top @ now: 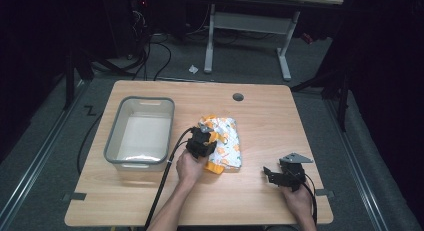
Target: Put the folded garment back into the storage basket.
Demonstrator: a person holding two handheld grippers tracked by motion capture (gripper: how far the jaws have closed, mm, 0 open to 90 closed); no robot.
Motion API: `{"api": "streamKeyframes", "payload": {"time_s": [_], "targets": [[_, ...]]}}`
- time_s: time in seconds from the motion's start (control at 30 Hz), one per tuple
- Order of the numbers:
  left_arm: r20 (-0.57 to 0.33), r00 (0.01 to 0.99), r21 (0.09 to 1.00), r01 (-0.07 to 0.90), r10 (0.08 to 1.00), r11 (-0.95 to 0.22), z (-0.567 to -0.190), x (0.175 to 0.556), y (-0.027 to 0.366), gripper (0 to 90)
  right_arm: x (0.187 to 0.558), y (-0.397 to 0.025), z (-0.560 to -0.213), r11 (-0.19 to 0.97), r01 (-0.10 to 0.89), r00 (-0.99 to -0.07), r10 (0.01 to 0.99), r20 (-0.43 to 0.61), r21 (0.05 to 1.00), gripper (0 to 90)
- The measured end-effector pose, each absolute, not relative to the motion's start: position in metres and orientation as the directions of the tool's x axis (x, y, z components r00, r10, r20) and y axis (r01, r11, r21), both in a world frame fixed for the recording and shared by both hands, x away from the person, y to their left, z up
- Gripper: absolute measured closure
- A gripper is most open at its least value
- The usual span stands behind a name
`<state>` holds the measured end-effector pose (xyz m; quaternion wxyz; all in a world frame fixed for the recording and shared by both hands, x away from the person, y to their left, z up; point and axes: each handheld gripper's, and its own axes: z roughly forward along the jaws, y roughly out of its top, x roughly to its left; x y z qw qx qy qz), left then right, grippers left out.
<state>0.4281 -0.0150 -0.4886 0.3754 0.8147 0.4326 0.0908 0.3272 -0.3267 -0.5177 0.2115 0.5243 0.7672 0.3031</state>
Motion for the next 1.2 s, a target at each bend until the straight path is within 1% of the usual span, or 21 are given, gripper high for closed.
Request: {"api": "streamKeyframes", "payload": {"time_s": [0.2, 0.33, 0.47, 0.73, 1.07, 1.2], "targets": [[-0.191, 0.624, 0.729, 0.607, 0.758, -0.316, -0.468, 0.419, -0.004, 76.6, 0.327, -0.327, -0.518, 0.267, 0.676, -0.362, 0.932, -0.007, 0.687, 25.2], [-0.190, 0.638, 0.738, 0.594, 0.746, -0.319, -0.460, 0.415, 0.001, 76.6, 0.327, -0.327, -0.518, 0.267, 0.676, -0.361, 0.932, -0.007, 0.687, 25.2], [-0.218, 0.641, 0.741, 0.600, 0.736, -0.302, -0.453, 0.415, 0.007, 76.6, 0.327, -0.327, -0.518, 0.267, 0.676, -0.361, 0.932, -0.007, 0.687, 25.1], [-0.217, 0.658, 0.757, 0.580, 0.721, -0.301, -0.437, 0.411, 0.013, 76.6, 0.327, -0.327, -0.518, 0.268, 0.676, -0.362, 0.932, -0.007, 0.687, 25.1], [-0.277, 0.654, 0.770, 0.589, 0.704, -0.244, -0.425, 0.411, 0.033, 76.6, 0.327, -0.327, -0.518, 0.268, 0.676, -0.363, 0.932, -0.007, 0.687, 25.1], [-0.259, 0.664, 0.780, 0.572, 0.702, -0.254, -0.416, 0.411, 0.035, 76.6, 0.327, -0.327, -0.518, 0.268, 0.676, -0.363, 0.932, -0.007, 0.687, 25.2]]}}
